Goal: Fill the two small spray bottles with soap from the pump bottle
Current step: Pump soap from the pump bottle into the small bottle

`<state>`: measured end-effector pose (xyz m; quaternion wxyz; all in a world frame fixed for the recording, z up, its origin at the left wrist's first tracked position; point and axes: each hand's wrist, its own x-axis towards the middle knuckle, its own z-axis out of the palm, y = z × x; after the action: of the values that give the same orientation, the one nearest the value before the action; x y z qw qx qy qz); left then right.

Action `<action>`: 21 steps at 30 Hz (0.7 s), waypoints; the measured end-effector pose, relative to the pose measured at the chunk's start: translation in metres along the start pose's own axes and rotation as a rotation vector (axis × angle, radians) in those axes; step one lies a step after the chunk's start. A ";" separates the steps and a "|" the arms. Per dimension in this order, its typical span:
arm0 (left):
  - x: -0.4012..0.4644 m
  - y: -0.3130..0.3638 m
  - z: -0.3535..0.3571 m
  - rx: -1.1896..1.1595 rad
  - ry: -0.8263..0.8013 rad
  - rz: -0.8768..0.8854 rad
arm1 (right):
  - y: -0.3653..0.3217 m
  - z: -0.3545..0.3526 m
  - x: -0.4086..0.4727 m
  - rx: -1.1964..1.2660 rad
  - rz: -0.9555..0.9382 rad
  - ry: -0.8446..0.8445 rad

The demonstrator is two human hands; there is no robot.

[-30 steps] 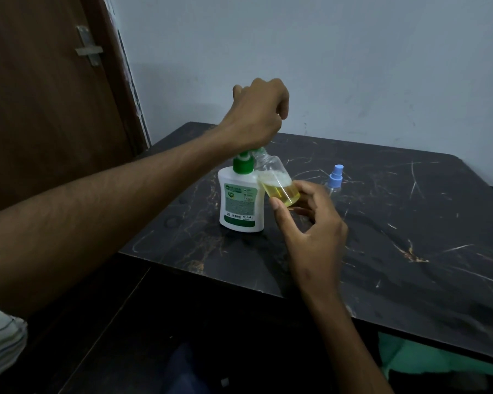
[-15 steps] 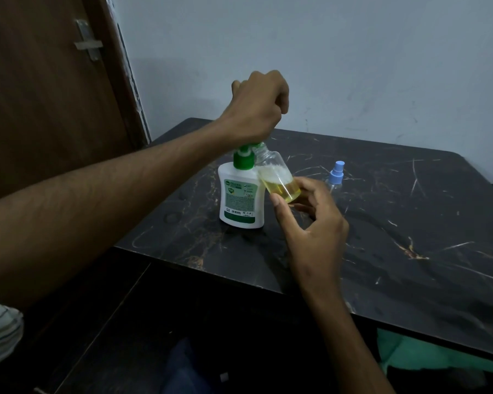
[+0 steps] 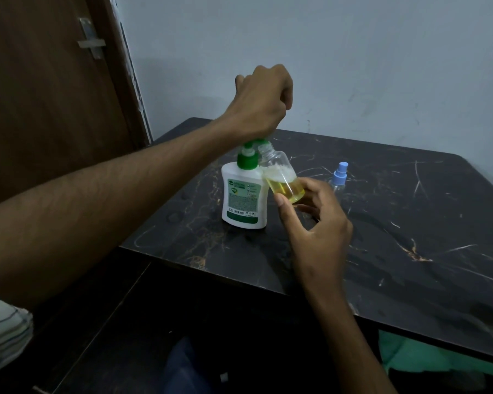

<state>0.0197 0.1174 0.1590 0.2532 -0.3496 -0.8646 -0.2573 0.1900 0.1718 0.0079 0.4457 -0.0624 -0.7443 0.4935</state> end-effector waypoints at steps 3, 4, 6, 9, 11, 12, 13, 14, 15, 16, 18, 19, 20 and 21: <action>-0.005 0.000 0.004 0.013 -0.014 0.011 | 0.000 0.000 0.000 -0.009 0.002 -0.006; -0.005 -0.001 0.004 0.013 -0.013 0.011 | 0.000 0.000 0.000 -0.010 0.003 -0.006; -0.004 0.000 0.003 0.012 -0.010 0.009 | -0.001 -0.001 0.000 -0.004 0.010 -0.004; -0.001 0.001 -0.001 0.026 0.001 0.019 | -0.001 -0.001 -0.001 0.006 0.011 0.000; -0.003 0.001 0.000 0.031 0.001 0.027 | -0.001 -0.001 -0.001 -0.002 0.012 -0.003; -0.004 0.001 0.001 0.035 -0.003 0.031 | -0.001 -0.001 -0.001 -0.004 0.011 -0.006; -0.006 0.001 0.003 0.039 -0.008 0.032 | -0.001 -0.001 -0.001 -0.006 0.009 -0.007; -0.007 0.001 0.003 0.038 -0.011 0.032 | -0.001 -0.001 -0.001 -0.006 0.007 -0.007; -0.006 0.000 0.003 0.036 -0.012 0.032 | -0.001 -0.001 -0.001 -0.007 0.007 -0.006; -0.005 0.000 0.003 0.034 -0.011 0.030 | -0.001 -0.001 -0.001 -0.005 0.008 -0.007; -0.003 0.001 0.000 0.029 -0.006 0.022 | -0.001 -0.001 -0.001 0.005 0.009 -0.006; -0.003 0.002 -0.002 0.028 0.001 0.018 | -0.001 -0.001 -0.001 0.008 0.009 -0.003; -0.002 0.002 -0.002 0.027 0.007 0.017 | -0.001 -0.001 0.000 0.010 0.008 0.000; -0.003 0.002 -0.002 0.029 0.005 0.019 | 0.000 -0.001 0.000 0.007 0.007 0.001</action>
<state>0.0235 0.1164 0.1591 0.2630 -0.3533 -0.8642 -0.2435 0.1909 0.1720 0.0080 0.4445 -0.0633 -0.7422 0.4976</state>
